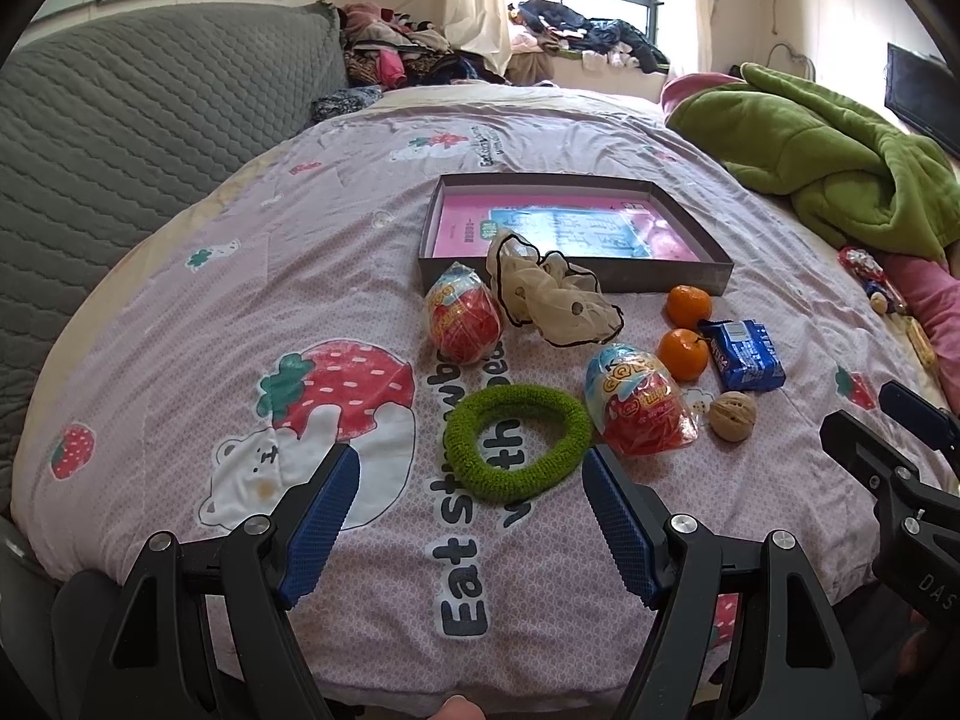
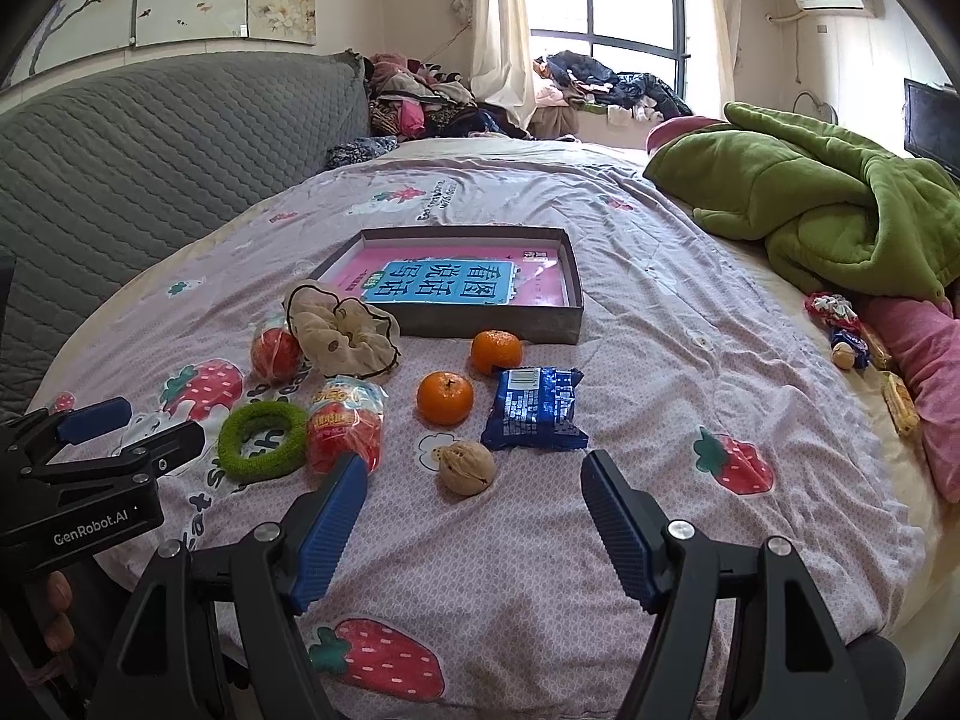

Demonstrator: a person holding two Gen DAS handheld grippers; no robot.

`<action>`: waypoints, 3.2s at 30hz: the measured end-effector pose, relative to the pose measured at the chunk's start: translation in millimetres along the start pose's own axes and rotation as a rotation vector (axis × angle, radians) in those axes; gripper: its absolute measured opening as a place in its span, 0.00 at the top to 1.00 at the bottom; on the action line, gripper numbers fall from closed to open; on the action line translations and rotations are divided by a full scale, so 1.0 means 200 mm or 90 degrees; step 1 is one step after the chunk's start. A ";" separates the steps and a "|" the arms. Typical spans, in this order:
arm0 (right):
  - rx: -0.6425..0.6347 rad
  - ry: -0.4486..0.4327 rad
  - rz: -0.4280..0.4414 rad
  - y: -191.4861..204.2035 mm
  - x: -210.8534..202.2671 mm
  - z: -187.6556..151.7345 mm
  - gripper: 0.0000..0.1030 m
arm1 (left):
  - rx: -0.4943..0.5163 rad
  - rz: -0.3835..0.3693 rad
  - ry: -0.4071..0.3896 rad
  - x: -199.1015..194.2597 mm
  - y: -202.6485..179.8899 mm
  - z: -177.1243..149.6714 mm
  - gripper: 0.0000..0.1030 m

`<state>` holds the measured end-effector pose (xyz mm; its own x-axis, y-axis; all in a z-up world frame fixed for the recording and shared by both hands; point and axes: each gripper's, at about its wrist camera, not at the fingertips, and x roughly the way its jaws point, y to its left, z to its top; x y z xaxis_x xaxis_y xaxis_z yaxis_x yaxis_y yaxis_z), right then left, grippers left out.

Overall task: Organize objects
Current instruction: 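Move left tool toward the green fuzzy ring while right tool approaches the walnut, then close left tool on the green fuzzy ring while right tool closes on the walnut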

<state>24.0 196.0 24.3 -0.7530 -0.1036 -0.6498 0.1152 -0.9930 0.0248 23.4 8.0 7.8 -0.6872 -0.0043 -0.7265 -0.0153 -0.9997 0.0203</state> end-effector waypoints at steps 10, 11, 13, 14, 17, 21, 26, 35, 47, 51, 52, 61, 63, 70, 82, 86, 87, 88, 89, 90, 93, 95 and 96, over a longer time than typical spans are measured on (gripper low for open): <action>-0.004 0.008 0.004 0.01 0.00 -0.01 0.29 | 0.003 -0.004 0.016 0.02 0.00 -0.02 0.24; -0.003 0.009 0.004 0.01 0.00 -0.02 0.29 | 0.004 -0.003 0.019 0.02 0.00 -0.02 0.24; -0.003 0.013 0.004 0.00 0.01 -0.02 0.29 | 0.002 -0.006 0.025 0.03 0.00 -0.03 0.24; -0.004 0.016 0.003 0.00 0.02 -0.02 0.29 | 0.002 -0.005 0.029 0.04 0.00 -0.03 0.24; -0.009 0.024 0.003 0.00 0.03 -0.03 0.29 | 0.004 -0.005 0.037 0.05 0.00 -0.04 0.24; -0.012 0.036 0.009 0.01 0.05 -0.04 0.29 | 0.008 -0.007 0.047 0.07 -0.01 -0.04 0.24; -0.009 0.052 0.016 0.00 0.08 -0.06 0.29 | 0.010 -0.010 0.060 0.10 -0.02 -0.05 0.24; 0.001 0.062 0.019 -0.02 0.13 -0.08 0.29 | -0.003 -0.001 0.073 0.17 0.01 -0.06 0.24; 0.015 0.070 0.029 -0.05 0.25 -0.09 0.29 | -0.009 -0.003 0.069 0.26 0.04 -0.06 0.24; 0.013 0.078 0.028 -0.05 0.30 -0.10 0.29 | -0.012 -0.006 0.075 0.30 0.04 -0.05 0.24; 0.013 0.079 0.027 -0.05 0.31 -0.10 0.29 | -0.012 -0.008 0.075 0.31 0.05 -0.05 0.24; 0.016 0.082 0.025 -0.06 0.37 -0.09 0.29 | -0.026 -0.006 0.070 0.36 0.10 -0.02 0.24; 0.017 0.082 0.026 -0.07 0.39 -0.09 0.29 | -0.033 -0.003 0.074 0.38 0.12 -0.01 0.24; 0.017 0.085 0.027 -0.06 0.42 -0.08 0.29 | -0.050 0.004 0.083 0.45 0.16 0.03 0.24; 0.008 0.087 0.025 -0.04 0.48 -0.08 0.32 | -0.024 -0.010 0.101 0.55 0.11 0.02 0.24; 0.002 0.086 0.024 -0.03 0.50 -0.07 0.39 | -0.020 -0.016 0.099 0.58 0.11 0.02 0.25; -0.004 0.084 0.024 -0.03 0.51 -0.07 0.42 | -0.017 -0.018 0.098 0.58 0.10 0.02 0.25; -0.009 0.083 0.025 -0.02 0.51 -0.07 0.43 | -0.016 -0.022 0.096 0.58 0.10 0.02 0.25; -0.016 0.083 0.024 -0.01 0.52 -0.07 0.46 | -0.015 -0.024 0.095 0.58 0.10 0.01 0.25; -0.020 0.083 0.025 0.00 0.52 -0.07 0.48 | -0.017 -0.026 0.095 0.58 0.10 0.01 0.25; -0.030 0.083 0.025 0.01 0.53 -0.08 0.53 | -0.024 -0.035 0.093 0.58 0.11 0.01 0.24; -0.037 0.080 0.028 0.02 0.53 -0.08 0.55 | -0.026 -0.038 0.094 0.58 0.11 0.00 0.25; -0.041 0.078 0.027 0.02 0.53 -0.08 0.57 | -0.027 -0.040 0.093 0.58 0.12 0.00 0.27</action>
<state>-44.0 181.2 -56.3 -0.6627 -0.1343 -0.7368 0.1903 -0.9817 0.0077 -57.0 -15.6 -75.3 -0.5727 0.0573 -0.8178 -0.0222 -0.9983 -0.0544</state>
